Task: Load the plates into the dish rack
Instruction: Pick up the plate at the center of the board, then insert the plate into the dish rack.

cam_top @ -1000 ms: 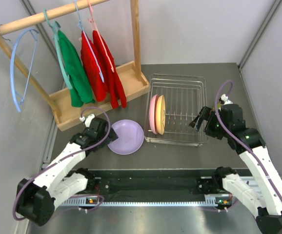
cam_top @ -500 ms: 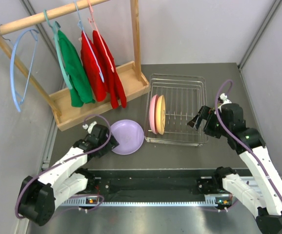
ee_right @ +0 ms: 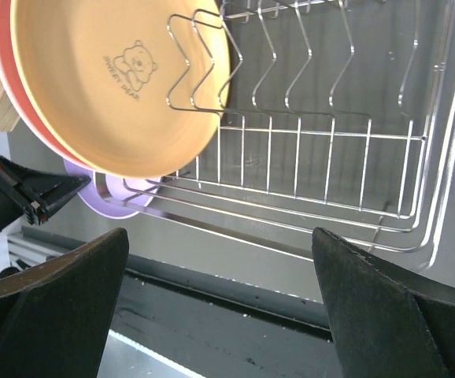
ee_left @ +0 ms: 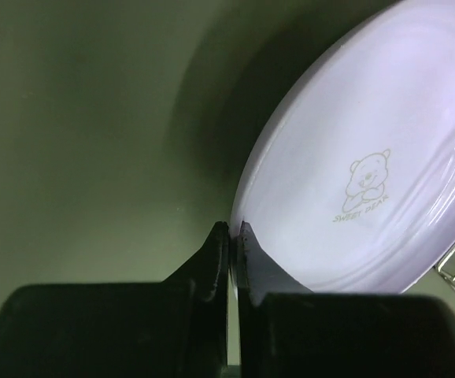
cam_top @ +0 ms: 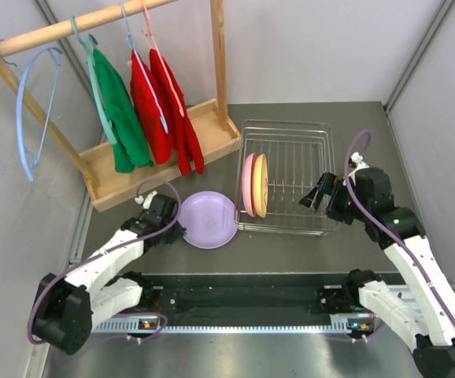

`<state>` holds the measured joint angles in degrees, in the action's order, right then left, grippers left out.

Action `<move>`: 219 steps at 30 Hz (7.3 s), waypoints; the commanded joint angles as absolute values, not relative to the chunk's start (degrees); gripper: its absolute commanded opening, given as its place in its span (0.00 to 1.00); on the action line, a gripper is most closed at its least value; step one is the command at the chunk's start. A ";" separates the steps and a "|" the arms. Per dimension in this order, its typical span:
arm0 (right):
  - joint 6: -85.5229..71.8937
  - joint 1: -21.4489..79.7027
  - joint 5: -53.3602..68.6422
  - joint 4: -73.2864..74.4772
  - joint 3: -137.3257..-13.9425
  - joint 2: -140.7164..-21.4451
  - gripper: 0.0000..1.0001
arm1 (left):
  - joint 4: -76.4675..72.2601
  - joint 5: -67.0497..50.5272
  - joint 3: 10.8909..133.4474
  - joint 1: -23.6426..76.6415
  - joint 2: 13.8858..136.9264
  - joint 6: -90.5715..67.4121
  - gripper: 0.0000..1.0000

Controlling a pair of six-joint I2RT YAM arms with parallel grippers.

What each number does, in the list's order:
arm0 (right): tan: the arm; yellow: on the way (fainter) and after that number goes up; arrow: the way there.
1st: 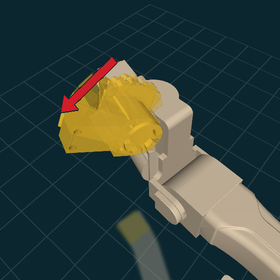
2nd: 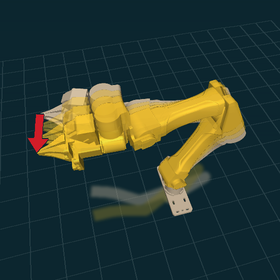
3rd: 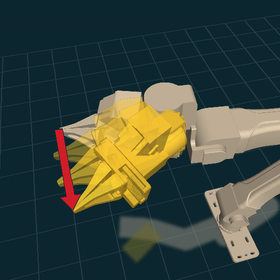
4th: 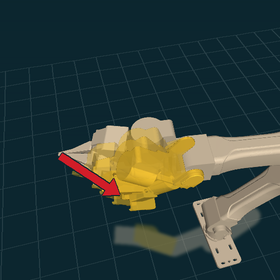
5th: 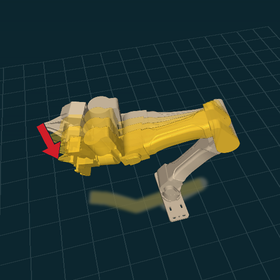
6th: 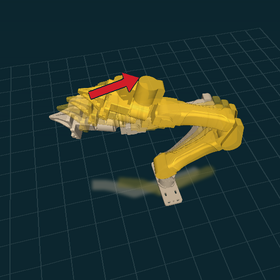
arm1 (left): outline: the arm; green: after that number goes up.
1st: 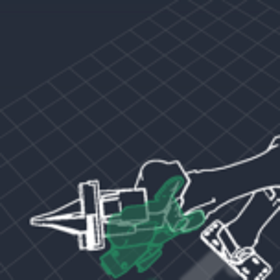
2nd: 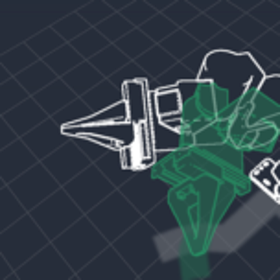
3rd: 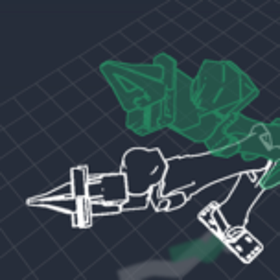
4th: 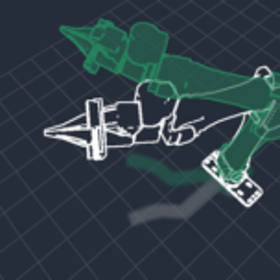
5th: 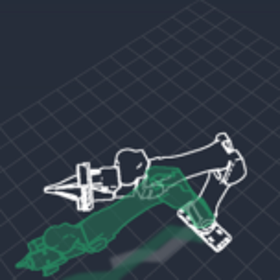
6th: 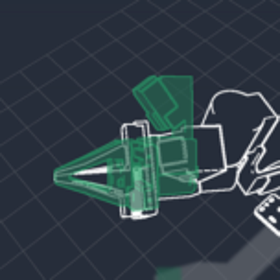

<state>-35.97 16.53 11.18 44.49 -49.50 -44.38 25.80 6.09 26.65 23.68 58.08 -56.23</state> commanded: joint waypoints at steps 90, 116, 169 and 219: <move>-58.01 21.97 34.63 -0.80 -37.35 -41.57 0.04 | -9.14 -8.16 48.51 48.69 59.41 -53.00 0.58; -41.75 21.97 1.33 43.41 -51.50 -34.37 0.83 | 26.00 17.21 79.61 49.39 74.96 -38.24 0.00; -40.25 21.97 -9.40 54.58 -59.41 -33.40 0.88 | 54.22 61.96 119.79 64.60 115.92 -31.11 0.00; -41.92 21.88 -10.81 55.20 -57.92 -31.82 0.90 | 58.89 60.65 121.11 63.98 118.74 -36.74 0.32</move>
<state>-41.58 21.39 -10.04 55.75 -57.12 -32.58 59.94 60.58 121.25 64.23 119.77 -36.86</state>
